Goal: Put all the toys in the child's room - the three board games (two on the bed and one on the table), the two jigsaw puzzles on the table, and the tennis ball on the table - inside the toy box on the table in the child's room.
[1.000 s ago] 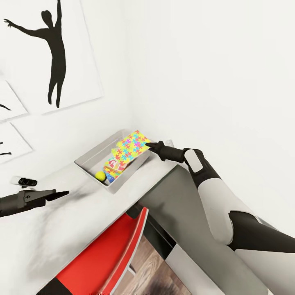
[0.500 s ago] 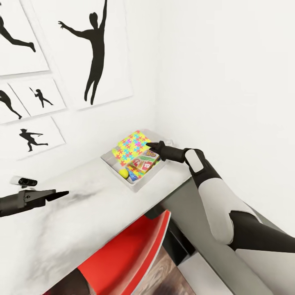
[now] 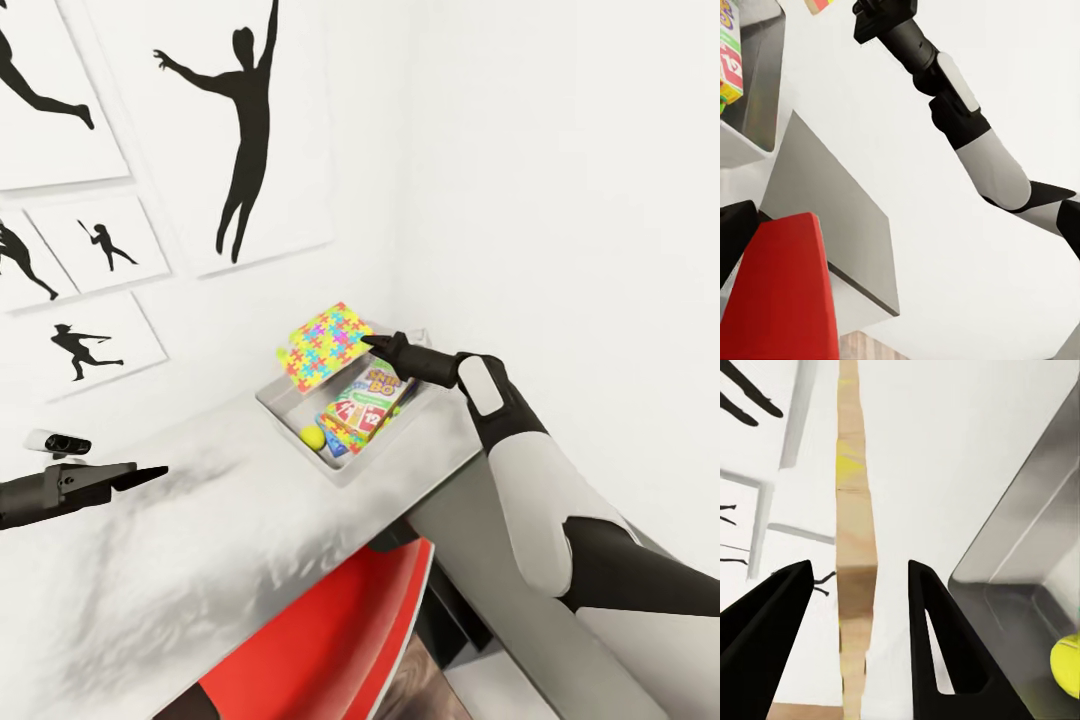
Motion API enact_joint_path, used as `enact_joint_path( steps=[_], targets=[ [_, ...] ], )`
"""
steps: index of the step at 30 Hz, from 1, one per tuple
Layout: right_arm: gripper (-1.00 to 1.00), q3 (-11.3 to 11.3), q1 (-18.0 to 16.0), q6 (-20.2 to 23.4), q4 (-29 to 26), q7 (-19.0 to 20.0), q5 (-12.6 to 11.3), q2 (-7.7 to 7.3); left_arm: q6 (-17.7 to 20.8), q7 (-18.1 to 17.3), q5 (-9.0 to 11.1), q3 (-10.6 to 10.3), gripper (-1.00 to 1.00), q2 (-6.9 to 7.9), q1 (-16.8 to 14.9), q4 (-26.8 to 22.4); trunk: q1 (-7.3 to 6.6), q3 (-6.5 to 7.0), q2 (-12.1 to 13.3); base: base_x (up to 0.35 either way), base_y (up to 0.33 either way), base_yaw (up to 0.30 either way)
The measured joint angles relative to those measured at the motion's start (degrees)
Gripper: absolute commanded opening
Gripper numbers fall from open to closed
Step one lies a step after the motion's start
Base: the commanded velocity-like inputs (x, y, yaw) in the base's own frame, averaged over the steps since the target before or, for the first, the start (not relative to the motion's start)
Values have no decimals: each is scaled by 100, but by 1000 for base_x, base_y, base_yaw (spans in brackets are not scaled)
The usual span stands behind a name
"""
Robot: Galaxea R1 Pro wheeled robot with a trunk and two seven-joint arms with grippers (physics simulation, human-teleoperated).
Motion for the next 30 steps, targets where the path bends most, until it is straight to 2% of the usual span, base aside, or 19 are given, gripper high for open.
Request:
enact_joint_path(
  steps=[16, 23, 25, 30],
  targets=[
    [-100, 0, 2, 34, -63, -1, -16, -14, 0, 0, 0, 0, 100, 0, 0, 0, 1, 0, 0, 7, 0, 0],
    [-100, 14, -3, 38, -35, -32, -5, 12, 0, 0, 0, 0, 100, 0, 0, 0, 2, -45, 1, 0, 0, 0],
    [-100, 67, -5, 38, -18, -51, -10, 18, 0, 0, 0, 0, 100, 0, 0, 0, 2, -62, 1, 0, 0, 0],
    [-100, 387, -9, 36, 9, -85, -6, -3, 0, 0, 0, 0, 100, 0, 0, 0, 2, -108, 1, 0, 0, 0]
  ],
)
